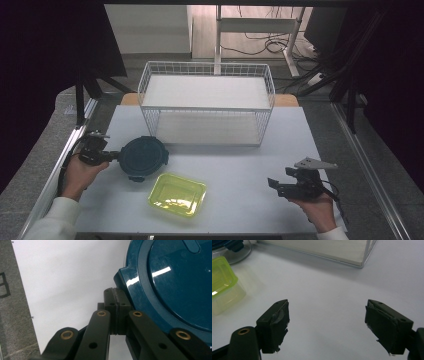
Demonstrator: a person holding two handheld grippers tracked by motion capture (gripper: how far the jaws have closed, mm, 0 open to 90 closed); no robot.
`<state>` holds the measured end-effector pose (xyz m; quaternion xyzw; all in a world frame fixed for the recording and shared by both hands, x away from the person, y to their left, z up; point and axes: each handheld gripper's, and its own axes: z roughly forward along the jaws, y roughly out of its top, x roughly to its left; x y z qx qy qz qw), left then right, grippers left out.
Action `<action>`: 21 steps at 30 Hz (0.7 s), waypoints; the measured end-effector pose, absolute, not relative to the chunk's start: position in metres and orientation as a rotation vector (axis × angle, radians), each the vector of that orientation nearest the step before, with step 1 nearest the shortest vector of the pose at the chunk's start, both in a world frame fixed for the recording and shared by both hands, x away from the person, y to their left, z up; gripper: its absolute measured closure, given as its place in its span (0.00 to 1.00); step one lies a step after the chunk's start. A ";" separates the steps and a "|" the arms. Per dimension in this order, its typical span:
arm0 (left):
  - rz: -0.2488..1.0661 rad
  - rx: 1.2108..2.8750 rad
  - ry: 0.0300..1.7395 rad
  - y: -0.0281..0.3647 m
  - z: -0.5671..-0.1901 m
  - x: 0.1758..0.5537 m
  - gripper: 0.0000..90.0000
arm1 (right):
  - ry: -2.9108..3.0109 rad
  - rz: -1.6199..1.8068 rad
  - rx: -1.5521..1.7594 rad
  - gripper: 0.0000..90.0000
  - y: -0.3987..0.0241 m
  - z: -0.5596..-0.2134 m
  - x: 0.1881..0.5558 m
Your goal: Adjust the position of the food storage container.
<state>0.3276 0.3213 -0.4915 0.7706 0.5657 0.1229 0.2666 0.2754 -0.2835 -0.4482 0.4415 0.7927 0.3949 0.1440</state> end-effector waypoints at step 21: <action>0.319 2.025 1.520 0.317 -0.490 0.329 1.00 | 2.290 1.163 1.294 0.21 -0.281 -0.447 0.276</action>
